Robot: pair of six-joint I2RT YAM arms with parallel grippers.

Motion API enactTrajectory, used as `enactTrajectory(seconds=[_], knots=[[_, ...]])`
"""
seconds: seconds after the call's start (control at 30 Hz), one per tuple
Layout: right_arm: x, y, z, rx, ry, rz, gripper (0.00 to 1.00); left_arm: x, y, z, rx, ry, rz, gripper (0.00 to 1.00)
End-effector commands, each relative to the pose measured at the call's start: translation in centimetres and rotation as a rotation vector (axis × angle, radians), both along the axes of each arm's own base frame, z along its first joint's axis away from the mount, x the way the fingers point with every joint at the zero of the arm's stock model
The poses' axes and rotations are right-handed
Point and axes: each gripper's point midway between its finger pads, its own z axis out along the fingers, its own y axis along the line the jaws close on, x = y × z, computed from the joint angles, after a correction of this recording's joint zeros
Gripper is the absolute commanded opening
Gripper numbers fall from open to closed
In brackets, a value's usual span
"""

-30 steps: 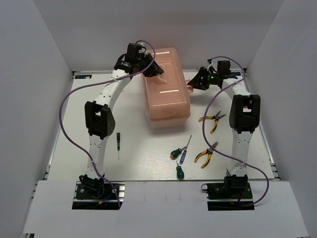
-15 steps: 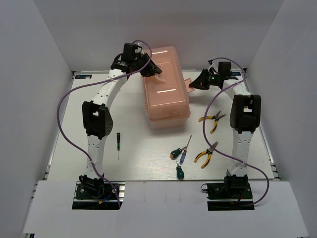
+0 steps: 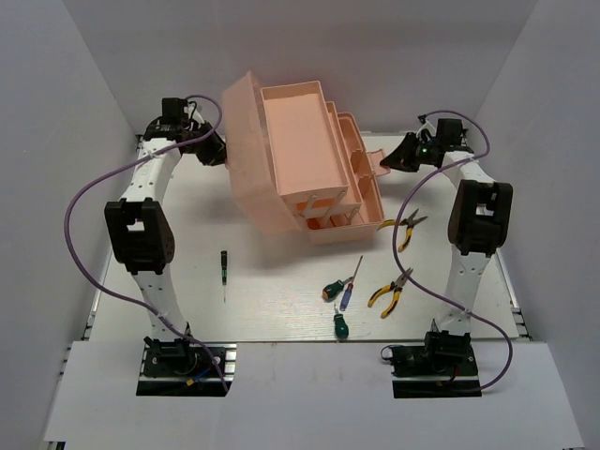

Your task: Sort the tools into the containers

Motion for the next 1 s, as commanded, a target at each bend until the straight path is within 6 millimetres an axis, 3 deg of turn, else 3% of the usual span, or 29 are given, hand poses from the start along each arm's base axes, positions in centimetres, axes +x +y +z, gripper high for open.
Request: enactTrajectory(seconds=[0.0,0.07,0.17,0.2,0.23,0.27,0.3,0.37,0.4,0.5,0.6,0.63,0.67,0.7,0.73,0.77,0.8,0.83,0.9,0.93,0.97], knots=[[1.6,-7.6,0.5,-0.161,-0.093,-0.161,0.00,0.2,4.9,1.1,0.151,-0.034,0.099,0.03],[1.2,-7.6,0.3,-0.147,-0.085,-0.161,0.00,0.7,5.4,0.2,0.151,-0.018,0.107,0.06],[0.5,-6.6,0.7,-0.085,-0.083,-0.119,0.01,1.5,5.9,0.2,0.151,-0.016,0.116,0.34],[0.4,-6.4,1.1,-0.070,-0.090,-0.110,0.14,1.7,5.9,0.8,0.151,-0.030,0.117,0.45],[0.3,-6.1,1.2,-0.049,-0.091,-0.102,0.27,1.8,6.5,0.4,0.151,-0.014,0.128,0.62],[-0.1,-5.6,1.8,-0.014,-0.100,-0.070,0.45,2.0,7.2,0.7,0.151,-0.014,0.141,0.68],[-0.1,-5.5,2.0,-0.004,-0.107,-0.067,0.53,2.0,7.2,1.1,0.151,-0.019,0.141,0.73],[-0.7,-5.1,2.7,0.029,-0.112,-0.047,0.69,2.2,9.3,2.0,0.168,-0.025,0.189,0.86],[-0.7,-5.4,3.0,0.038,-0.115,-0.054,0.72,2.3,9.8,2.4,0.169,-0.035,0.200,0.87],[-1.0,-6.1,3.7,0.046,-0.119,-0.063,0.83,1.3,11.5,4.4,0.192,-0.060,0.237,0.87],[-2.1,-7.4,4.4,0.015,-0.128,-0.056,0.81,-0.2,11.8,5.0,0.235,-0.069,0.224,0.80],[-2.6,-7.5,5.2,0.005,-0.140,-0.047,0.78,-1.1,10.9,4.1,0.249,-0.048,0.196,0.70],[-3.7,-8.0,5.1,-0.059,-0.178,0.010,0.72,-2.2,11.0,5.5,0.270,-0.076,0.197,0.36],[-5.2,-8.1,4.6,-0.097,-0.125,0.023,0.40,-3.0,9.8,5.6,0.284,-0.090,0.157,0.17],[-5.8,-8.4,4.1,-0.196,-0.174,0.090,0.22,-4.3,9.0,3.7,0.281,-0.049,0.128,0.03],[-7.5,-8.5,3.1,-0.256,-0.159,0.161,0.05,-5.2,8.3,3.6,0.274,-0.050,0.111,0.00],[-9.0,-8.5,2.9,-0.316,-0.144,0.206,0.00,-6.4,7.2,5.0,0.283,-0.100,0.083,0.00],[-10.2,-8.6,1.6,-0.360,-0.092,0.219,0.00,-7.9,6.7,3.6,0.291,-0.066,0.056,0.00],[-13.6,-8.6,0.3,-0.410,0.006,0.275,0.00,-9.3,5.5,4.2,0.289,-0.096,0.021,0.10],[-15.4,-8.6,-0.9,-0.446,0.071,0.279,0.11,-10.4,4.5,5.1,0.287,-0.133,-0.012,0.19],[-16.4,-8.4,-0.6,-0.464,0.084,0.279,0.24,-11.1,3.8,5.7,0.275,-0.151,-0.029,0.30]])
